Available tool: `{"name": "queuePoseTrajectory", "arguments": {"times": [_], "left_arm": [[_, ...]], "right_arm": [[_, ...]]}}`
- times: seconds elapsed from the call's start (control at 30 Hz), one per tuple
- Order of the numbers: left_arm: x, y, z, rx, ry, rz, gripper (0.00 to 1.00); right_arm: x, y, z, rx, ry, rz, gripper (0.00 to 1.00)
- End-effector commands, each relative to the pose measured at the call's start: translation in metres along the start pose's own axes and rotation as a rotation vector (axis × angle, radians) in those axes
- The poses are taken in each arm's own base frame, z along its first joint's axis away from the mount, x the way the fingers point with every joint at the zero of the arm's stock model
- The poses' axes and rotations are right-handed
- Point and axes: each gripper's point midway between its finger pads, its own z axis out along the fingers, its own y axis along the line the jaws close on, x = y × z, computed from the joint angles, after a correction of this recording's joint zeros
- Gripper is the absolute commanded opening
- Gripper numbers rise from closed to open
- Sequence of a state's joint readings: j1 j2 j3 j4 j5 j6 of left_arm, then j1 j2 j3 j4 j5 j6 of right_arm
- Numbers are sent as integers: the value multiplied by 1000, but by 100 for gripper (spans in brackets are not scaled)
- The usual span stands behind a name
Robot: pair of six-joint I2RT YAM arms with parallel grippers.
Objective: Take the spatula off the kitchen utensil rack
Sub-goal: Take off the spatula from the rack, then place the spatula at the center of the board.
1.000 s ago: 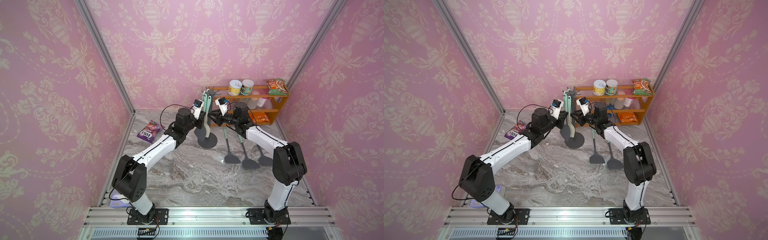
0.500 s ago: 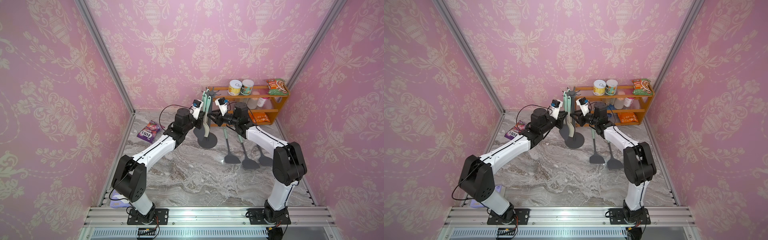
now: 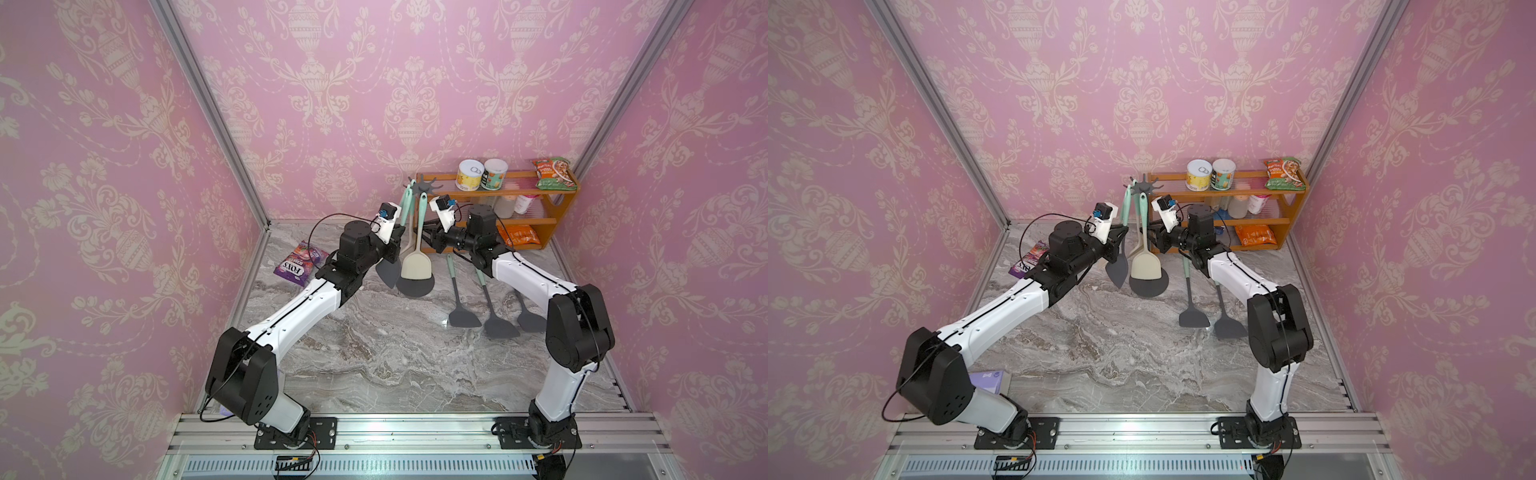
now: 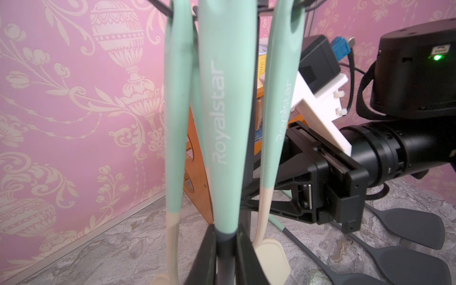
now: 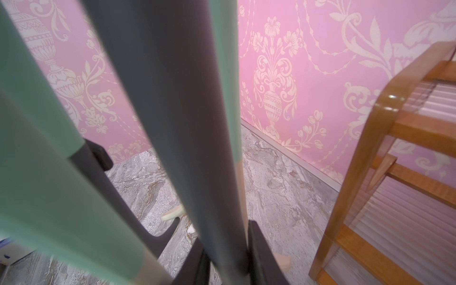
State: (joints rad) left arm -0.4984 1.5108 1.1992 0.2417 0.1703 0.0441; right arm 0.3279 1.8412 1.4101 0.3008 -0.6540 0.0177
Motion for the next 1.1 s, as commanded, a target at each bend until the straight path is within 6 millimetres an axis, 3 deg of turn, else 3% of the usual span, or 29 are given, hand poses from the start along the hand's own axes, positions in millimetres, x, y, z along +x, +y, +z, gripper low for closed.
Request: {"name": "queuePoseTrajectory", "arguments": {"times": [0.0, 0.37, 0.73, 0.93, 1.07], "left_arm": [[-56, 2, -24, -15, -158, 44, 0], [-62, 7, -52, -63, -128, 30, 0], [-42, 50, -110, -355, 71, -70, 0], [-28, 66, -125, -476, 191, -152, 0], [-8, 74, -129, -531, 276, -208, 0]], "right_arm": [[13, 8, -4, -2, 69, 101, 0], [17, 5, -2, 33, 78, 94, 0], [20, 9, -3, 38, 100, 79, 0], [19, 12, -3, 31, 104, 74, 0], [20, 14, -4, 25, 110, 72, 0]]}}
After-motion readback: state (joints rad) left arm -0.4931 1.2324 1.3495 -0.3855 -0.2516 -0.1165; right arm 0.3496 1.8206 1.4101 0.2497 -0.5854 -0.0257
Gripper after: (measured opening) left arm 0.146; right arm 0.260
